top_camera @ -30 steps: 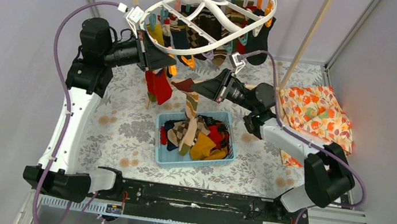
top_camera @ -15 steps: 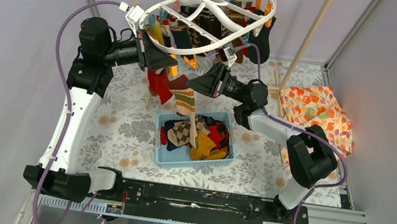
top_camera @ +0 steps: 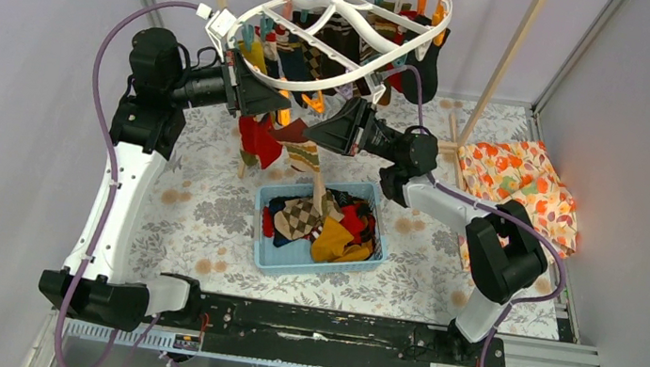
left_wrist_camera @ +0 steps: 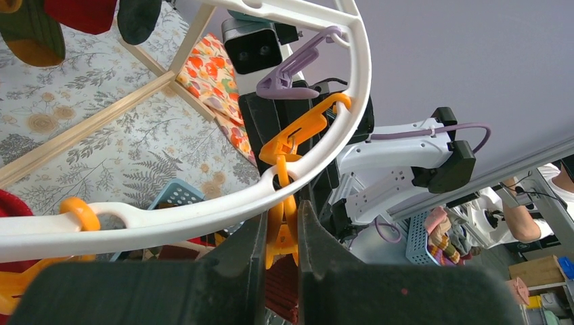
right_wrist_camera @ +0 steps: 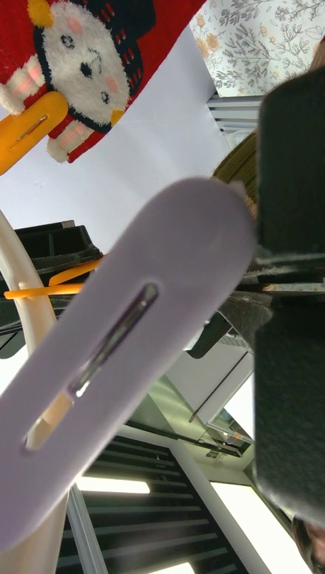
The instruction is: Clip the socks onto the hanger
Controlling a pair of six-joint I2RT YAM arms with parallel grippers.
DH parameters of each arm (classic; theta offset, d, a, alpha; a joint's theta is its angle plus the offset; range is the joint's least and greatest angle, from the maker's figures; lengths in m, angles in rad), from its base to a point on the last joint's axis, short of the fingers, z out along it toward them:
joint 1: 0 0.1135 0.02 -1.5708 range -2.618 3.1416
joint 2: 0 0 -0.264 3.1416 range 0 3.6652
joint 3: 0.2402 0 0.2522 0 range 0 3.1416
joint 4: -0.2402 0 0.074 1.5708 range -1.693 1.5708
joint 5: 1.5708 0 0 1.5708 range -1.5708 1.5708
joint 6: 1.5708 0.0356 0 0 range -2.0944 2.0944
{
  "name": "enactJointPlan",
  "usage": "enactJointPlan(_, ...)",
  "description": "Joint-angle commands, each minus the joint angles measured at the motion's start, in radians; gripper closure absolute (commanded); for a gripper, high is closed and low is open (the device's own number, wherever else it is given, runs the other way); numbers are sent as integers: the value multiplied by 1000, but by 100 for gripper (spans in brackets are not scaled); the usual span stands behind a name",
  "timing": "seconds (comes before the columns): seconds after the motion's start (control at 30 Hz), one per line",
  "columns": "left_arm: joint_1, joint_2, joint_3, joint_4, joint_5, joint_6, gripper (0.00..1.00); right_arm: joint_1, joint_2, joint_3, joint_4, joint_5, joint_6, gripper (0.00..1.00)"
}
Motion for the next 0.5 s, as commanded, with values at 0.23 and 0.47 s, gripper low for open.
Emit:
enactJointPlan(0.23, 4, -12, -8, 76, 77, -43, 94, 27, -6, -1, 22, -20, -40, 100)
enactJointPlan(0.47, 5, -16, -5, 77, 78, -45, 94, 28, 1, 18, 10, -14, -44, 100)
